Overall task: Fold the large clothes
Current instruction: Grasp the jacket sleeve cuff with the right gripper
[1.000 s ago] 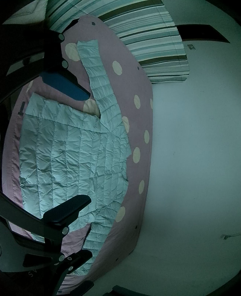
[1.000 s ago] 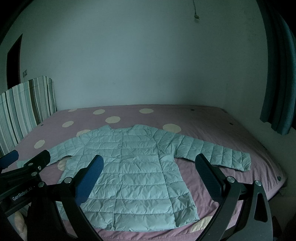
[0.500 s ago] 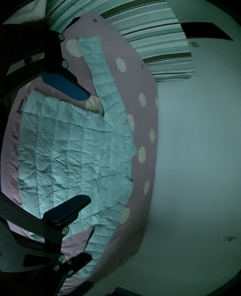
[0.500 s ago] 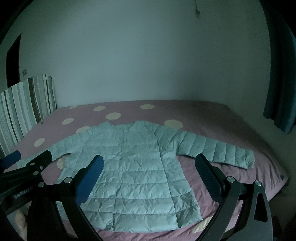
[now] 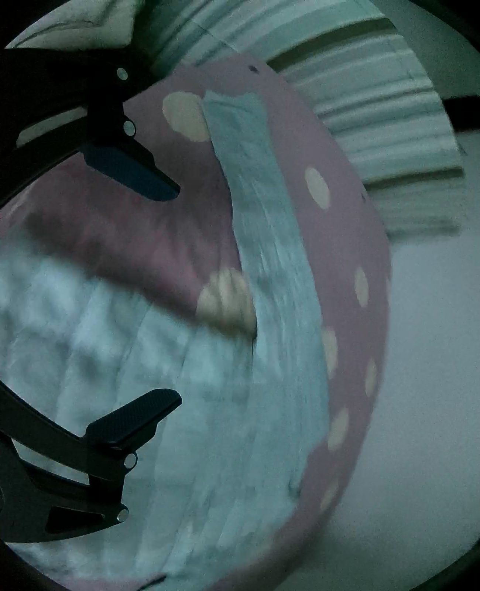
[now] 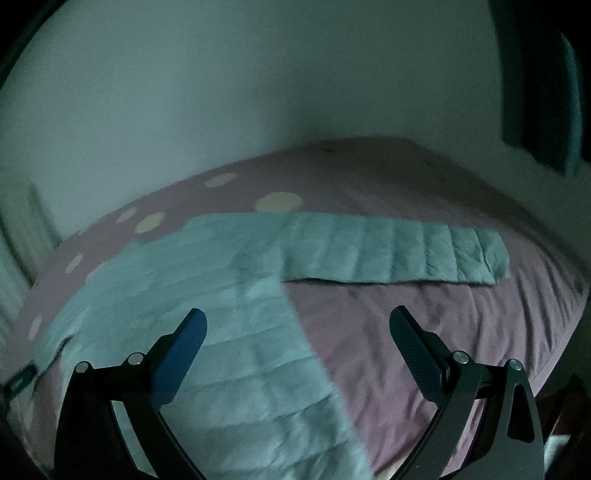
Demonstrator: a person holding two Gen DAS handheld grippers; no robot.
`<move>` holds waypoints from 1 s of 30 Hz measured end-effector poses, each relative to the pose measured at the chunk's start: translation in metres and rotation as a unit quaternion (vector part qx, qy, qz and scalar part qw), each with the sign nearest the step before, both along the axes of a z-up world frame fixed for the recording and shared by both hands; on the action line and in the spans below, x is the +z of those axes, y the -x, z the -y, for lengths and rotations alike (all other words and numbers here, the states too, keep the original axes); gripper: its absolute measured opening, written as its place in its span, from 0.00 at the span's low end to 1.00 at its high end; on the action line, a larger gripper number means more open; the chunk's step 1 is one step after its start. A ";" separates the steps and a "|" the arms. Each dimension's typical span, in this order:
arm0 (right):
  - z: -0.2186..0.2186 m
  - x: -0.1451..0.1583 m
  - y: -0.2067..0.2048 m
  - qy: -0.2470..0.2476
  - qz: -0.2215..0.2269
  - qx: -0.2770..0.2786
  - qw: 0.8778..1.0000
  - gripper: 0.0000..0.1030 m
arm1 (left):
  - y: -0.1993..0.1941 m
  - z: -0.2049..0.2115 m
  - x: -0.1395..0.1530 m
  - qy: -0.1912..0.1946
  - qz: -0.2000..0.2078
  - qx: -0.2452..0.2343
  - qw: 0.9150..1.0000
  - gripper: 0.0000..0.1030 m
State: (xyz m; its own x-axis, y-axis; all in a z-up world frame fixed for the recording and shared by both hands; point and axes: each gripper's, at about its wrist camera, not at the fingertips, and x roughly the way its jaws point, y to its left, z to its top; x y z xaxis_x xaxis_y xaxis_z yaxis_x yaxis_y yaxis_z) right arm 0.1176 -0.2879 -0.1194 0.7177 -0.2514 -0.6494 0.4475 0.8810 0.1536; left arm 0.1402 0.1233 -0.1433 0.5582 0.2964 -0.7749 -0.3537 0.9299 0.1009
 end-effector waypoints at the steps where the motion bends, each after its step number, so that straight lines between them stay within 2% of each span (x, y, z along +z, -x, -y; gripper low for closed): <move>1: 0.019 -0.008 -0.006 -0.009 -0.003 -0.020 1.000 0.95 | -0.009 -0.012 -0.008 -0.006 -0.009 0.018 1.000 0.98; 7: 0.105 -0.036 -0.019 -0.031 -0.007 -0.127 0.991 0.93 | -0.036 -0.077 -0.053 -0.040 -0.052 0.115 0.991 0.98; 9: 0.129 -0.042 -0.018 -0.043 -0.013 -0.154 0.987 0.79 | -0.037 -0.096 -0.066 -0.047 -0.061 0.141 0.987 0.98; 10: 0.140 -0.045 -0.017 -0.048 -0.017 -0.166 0.985 0.60 | -0.038 -0.101 -0.070 -0.049 -0.065 0.148 0.986 0.98; 11: 0.152 -0.049 -0.015 -0.053 -0.023 -0.183 0.981 0.54 | -0.038 -0.107 -0.075 -0.051 -0.071 0.157 0.984 0.98; 16: 0.195 -0.058 0.002 -0.092 -0.012 -0.225 0.970 0.56 | -0.039 -0.123 -0.084 -0.042 -0.064 0.171 0.982 0.98; 17: 0.211 -0.061 0.012 -0.106 -0.006 -0.249 0.963 0.60 | -0.040 -0.123 -0.085 -0.043 -0.062 0.171 0.982 0.98; 18: 0.211 -0.061 0.012 -0.106 -0.006 -0.249 0.963 0.63 | -0.040 -0.122 -0.086 -0.045 -0.060 0.171 0.982 0.98; 19: 0.221 -0.063 0.018 -0.118 0.001 -0.263 0.958 0.65 | -0.041 -0.122 -0.087 -0.045 -0.059 0.171 0.982 0.98; 23: 0.248 -0.078 0.041 -0.171 0.016 -0.294 0.940 0.66 | -0.041 -0.121 -0.088 -0.050 -0.052 0.171 0.983 0.98; 30: 0.265 -0.098 0.037 -0.200 0.011 -0.308 0.930 0.65 | -0.042 -0.122 -0.087 -0.052 -0.051 0.172 0.982 0.98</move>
